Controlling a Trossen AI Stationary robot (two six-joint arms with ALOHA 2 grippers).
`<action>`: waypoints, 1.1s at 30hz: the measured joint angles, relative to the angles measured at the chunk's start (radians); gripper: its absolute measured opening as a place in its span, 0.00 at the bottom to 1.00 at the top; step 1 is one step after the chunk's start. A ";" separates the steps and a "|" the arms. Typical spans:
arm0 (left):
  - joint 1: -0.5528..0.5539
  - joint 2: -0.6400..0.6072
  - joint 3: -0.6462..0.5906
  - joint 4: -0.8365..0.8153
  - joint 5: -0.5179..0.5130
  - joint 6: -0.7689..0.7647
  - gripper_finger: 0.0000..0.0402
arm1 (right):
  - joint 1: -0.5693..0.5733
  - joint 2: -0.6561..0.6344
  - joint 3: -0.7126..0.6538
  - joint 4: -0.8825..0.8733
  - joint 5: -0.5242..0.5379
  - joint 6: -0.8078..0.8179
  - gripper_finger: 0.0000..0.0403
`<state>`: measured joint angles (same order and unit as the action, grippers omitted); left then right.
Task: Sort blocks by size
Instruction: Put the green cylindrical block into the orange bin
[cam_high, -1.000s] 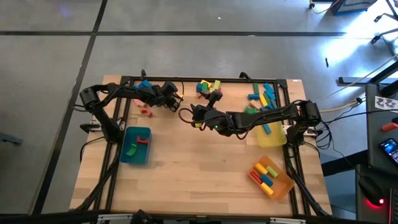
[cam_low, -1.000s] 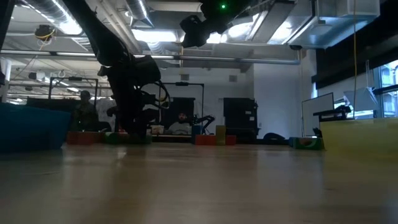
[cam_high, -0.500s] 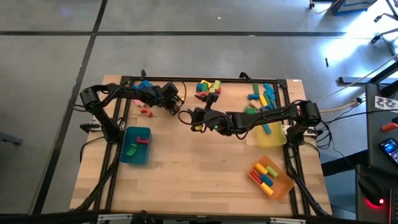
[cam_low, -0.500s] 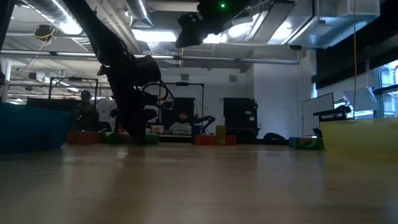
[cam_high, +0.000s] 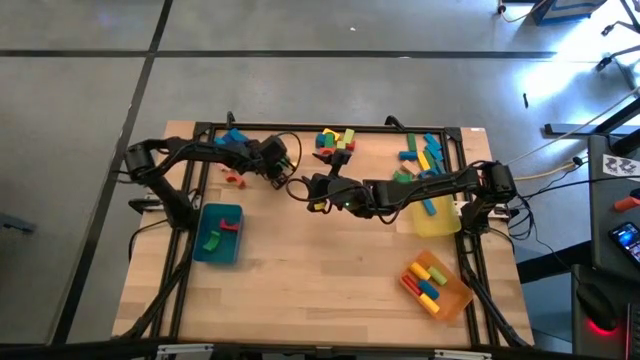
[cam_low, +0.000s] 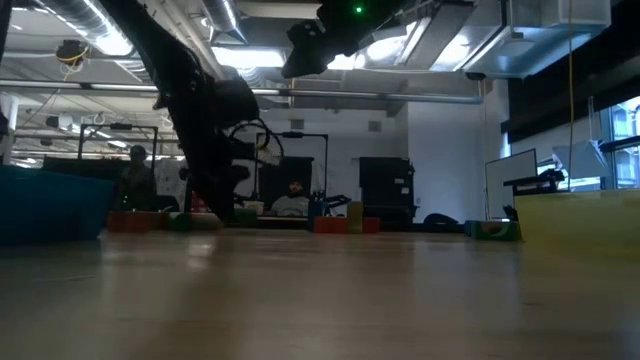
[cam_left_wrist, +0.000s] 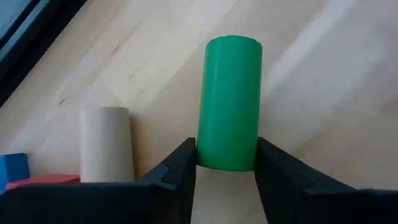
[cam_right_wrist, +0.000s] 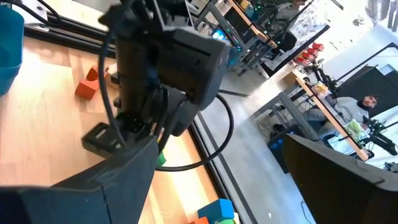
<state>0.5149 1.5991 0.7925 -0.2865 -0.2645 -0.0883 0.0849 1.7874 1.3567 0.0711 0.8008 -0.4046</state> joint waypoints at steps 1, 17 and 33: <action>-0.011 -0.019 -0.001 -0.014 0.000 0.000 0.30 | 0.000 0.000 0.000 0.000 0.000 0.000 0.86; -0.228 -0.407 -0.001 -0.229 0.000 -0.024 0.31 | 0.000 -0.004 -0.001 -0.049 0.005 0.006 0.86; -0.450 -0.619 -0.033 -0.236 -0.065 -0.068 0.29 | -0.219 -0.034 -0.063 -0.173 -0.605 0.252 0.86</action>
<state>0.0647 0.9800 0.7599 -0.5227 -0.3292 -0.1560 -0.1340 1.7535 1.2936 -0.1014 0.1953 -0.1530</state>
